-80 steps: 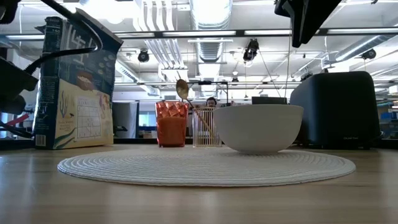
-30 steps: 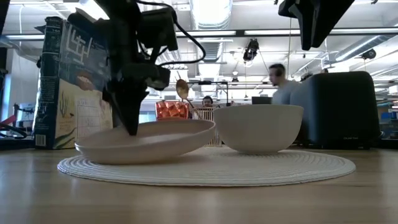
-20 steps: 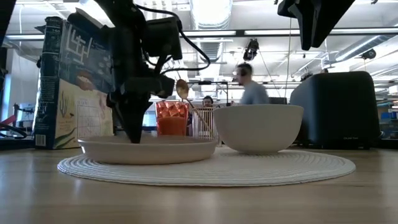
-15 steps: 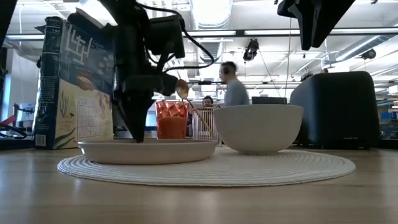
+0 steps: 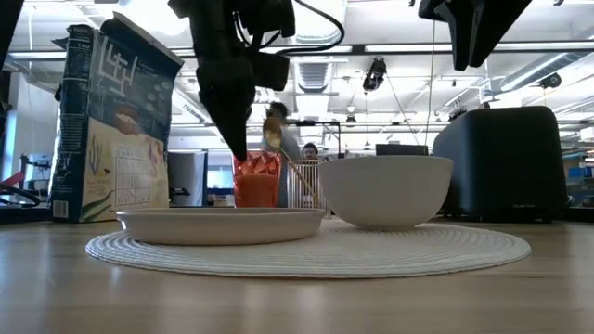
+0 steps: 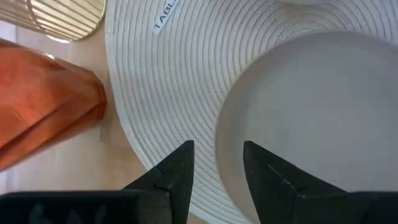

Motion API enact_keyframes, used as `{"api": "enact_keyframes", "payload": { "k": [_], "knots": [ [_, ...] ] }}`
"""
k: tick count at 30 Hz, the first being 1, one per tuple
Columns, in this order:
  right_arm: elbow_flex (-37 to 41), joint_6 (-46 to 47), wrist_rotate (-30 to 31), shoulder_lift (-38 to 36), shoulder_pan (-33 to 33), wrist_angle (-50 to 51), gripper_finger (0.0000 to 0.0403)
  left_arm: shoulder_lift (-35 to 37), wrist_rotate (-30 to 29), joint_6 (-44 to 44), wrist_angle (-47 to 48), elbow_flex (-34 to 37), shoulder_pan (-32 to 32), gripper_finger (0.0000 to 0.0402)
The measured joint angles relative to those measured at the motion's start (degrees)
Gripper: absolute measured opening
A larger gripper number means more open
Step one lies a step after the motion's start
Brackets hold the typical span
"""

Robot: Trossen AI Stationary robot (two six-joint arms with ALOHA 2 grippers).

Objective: Arrange a breakfast setting
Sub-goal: Put the orange cup on the white placemat at the top left of the white plate

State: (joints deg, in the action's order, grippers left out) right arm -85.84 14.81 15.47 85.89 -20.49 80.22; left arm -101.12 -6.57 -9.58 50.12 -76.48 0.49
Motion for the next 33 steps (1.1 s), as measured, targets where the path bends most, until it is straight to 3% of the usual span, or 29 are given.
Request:
{"api": "enact_keyframes", "payload": {
  "k": [8, 14, 18, 25, 33],
  "knots": [
    [6.9, 4.3, 7.2, -9.6, 1.2, -1.6, 0.0116, 1.8, -2.6, 7.5, -0.1, 0.9, 0.0, 0.0122],
    [17.9, 6.9, 6.8, -18.5, 2.4, -11.3, 0.0116, 2.1, -9.3, 14.8, -1.6, 1.2, 0.0, 0.0122],
    [24.4, 9.1, 6.4, -22.4, 2.4, -14.4, 0.0116, 2.5, -10.6, 17.2, -4.2, 1.2, 0.0, 0.0122],
    [31.6, 12.3, 5.1, -24.9, 2.4, -16.4, 0.0116, 4.0, -14.9, 18.3, -5.1, 0.5, 1.7, 0.0122],
    [33.6, 12.3, 5.1, -23.8, 2.4, -17.3, 0.0116, 4.3, -14.5, 15.6, -5.4, 1.1, 7.6, 0.0122]
  ]
}}
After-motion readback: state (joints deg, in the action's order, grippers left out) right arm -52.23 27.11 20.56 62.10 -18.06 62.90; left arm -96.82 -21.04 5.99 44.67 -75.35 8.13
